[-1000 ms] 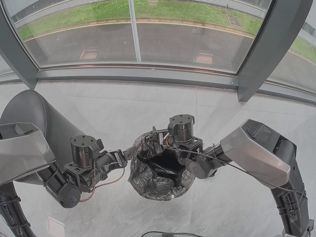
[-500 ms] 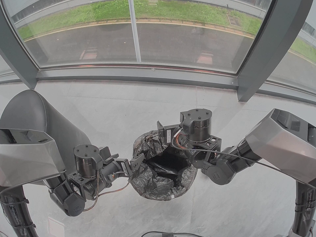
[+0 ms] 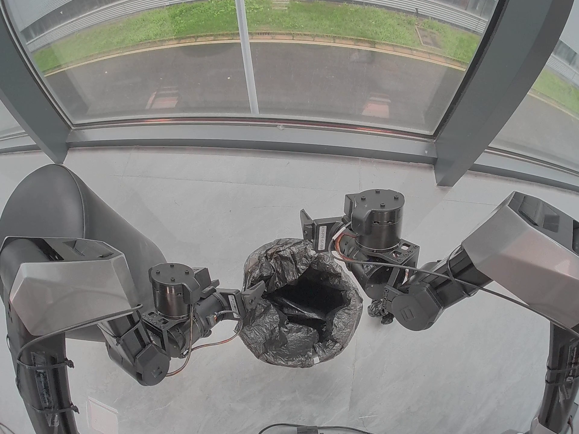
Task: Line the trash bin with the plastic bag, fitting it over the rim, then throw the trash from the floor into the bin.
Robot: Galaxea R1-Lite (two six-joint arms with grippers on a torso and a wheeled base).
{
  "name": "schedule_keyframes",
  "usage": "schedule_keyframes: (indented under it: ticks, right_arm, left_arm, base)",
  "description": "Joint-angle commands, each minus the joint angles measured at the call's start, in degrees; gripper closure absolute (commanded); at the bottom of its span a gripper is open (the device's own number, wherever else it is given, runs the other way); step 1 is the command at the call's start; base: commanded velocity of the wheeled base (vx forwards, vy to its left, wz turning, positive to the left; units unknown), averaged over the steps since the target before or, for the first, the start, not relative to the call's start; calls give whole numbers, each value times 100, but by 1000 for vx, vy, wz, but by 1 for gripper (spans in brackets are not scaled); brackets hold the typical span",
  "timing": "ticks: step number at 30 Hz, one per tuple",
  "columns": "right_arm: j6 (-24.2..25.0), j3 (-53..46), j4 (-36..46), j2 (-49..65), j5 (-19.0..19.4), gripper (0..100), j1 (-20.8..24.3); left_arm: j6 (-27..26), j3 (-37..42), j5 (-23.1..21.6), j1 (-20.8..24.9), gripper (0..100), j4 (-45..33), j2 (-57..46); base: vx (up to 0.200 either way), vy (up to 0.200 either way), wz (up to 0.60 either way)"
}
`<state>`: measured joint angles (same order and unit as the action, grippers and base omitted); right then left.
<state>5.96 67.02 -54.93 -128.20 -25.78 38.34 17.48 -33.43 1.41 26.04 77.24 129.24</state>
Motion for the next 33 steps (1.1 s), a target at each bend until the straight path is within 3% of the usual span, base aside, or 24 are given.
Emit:
schedule_keyframes:
  ticks: [1, 21, 33]
  right_arm:
    - [125, -5, 0, 14, 3, 0, -19]
    - [186, -23, -18, -12, 3, 0, -19]
    - [186, -23, -97, -39, 3, 0, -11]
  left_arm:
    - [1, -305, 26, -143, 0, -165, 259]
    - [27, -621, 43, -679, 0, -403, 250]
    - [124, -595, -27, -714, 0, -165, 655]
  base:
    - [0, 0, 0]
    - [0, 0, 0]
    - [0, 0, 0]
